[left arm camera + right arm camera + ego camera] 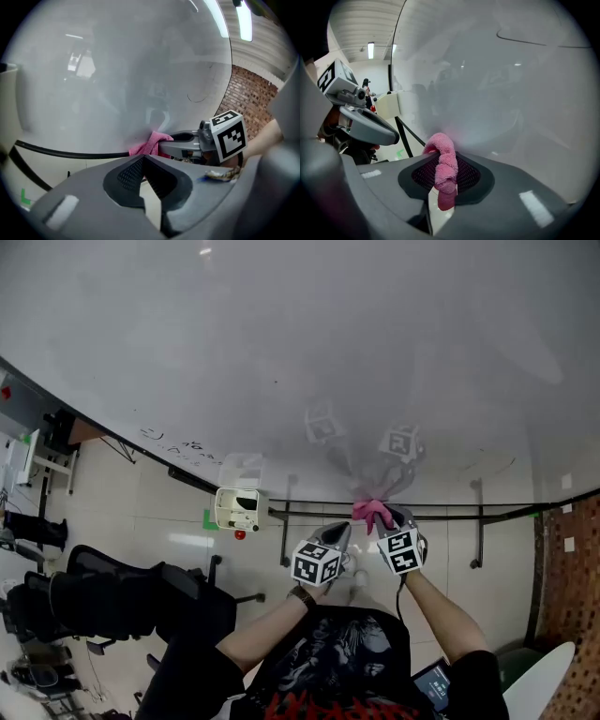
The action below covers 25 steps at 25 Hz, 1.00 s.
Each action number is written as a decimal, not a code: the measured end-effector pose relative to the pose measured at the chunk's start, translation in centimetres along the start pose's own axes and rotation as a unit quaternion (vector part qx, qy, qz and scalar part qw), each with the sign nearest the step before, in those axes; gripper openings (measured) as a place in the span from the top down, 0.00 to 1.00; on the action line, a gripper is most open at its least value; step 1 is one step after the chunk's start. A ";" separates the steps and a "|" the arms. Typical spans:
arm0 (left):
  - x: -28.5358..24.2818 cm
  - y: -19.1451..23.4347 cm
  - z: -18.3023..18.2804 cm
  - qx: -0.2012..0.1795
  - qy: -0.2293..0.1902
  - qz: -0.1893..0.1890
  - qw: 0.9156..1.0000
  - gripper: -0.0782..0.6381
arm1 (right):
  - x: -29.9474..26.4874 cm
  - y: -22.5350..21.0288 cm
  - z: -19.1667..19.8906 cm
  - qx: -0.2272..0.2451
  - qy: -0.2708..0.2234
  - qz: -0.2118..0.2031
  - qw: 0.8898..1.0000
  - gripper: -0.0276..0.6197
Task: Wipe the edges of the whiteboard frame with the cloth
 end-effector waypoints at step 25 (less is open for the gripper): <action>-13.4 -12.8 -0.3 -0.041 0.028 0.019 0.999 0.89 | 11.2 -15.5 6.1 -0.027 0.018 0.057 0.998 0.83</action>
Point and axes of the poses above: the fingertips, and each gripper's own axes: x backward along the fingers, y to its left, z out of its underside, the point moved 9 cm from there along x, backward along the fingers, and after that the axes turned 13 degrees about -y, right-handed, at the moved point
